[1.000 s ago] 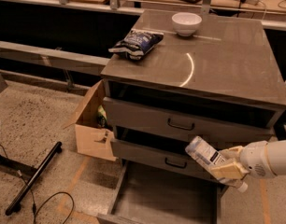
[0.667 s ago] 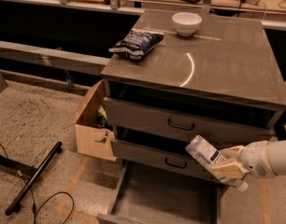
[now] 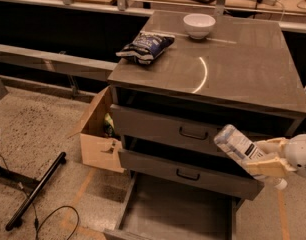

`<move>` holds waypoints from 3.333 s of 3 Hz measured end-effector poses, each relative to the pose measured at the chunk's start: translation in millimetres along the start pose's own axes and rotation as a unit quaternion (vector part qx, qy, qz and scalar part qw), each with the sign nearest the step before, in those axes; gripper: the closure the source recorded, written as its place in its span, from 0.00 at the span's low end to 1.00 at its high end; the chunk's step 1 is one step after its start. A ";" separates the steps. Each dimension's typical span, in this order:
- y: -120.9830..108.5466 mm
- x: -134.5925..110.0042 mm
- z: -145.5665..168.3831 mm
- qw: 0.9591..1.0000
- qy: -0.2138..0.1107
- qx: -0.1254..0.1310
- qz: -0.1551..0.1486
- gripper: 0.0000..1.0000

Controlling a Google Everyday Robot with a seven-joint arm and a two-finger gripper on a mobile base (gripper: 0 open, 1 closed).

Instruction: Pick blue plastic bottle from middle drawer and place on counter

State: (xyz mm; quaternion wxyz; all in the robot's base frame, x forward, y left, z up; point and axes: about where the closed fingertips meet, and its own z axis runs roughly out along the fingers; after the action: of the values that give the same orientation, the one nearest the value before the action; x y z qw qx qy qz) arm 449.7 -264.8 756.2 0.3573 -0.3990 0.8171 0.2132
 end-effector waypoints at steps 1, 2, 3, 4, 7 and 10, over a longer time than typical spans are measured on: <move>-7.6 -33.6 -43.1 1.000 -0.001 0.017 -0.026 1.00; -25.4 -75.9 -82.7 0.998 -0.001 0.037 -0.055 1.00; -55.6 -123.7 -108.4 0.994 0.008 0.075 -0.077 1.00; -86.9 -157.0 -101.2 0.988 0.029 0.115 -0.102 1.00; -195.1 -215.2 -4.7 0.969 0.015 0.170 -0.179 0.84; -212.7 -217.5 38.3 0.976 0.011 0.133 -0.174 0.15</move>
Offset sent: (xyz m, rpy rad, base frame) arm 0.0421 -0.0518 0.1870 -0.1284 -0.1935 0.0164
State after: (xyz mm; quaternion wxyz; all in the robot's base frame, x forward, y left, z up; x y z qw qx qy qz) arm 729.3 -257.5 881.7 0.4297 -0.4859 0.7604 0.0327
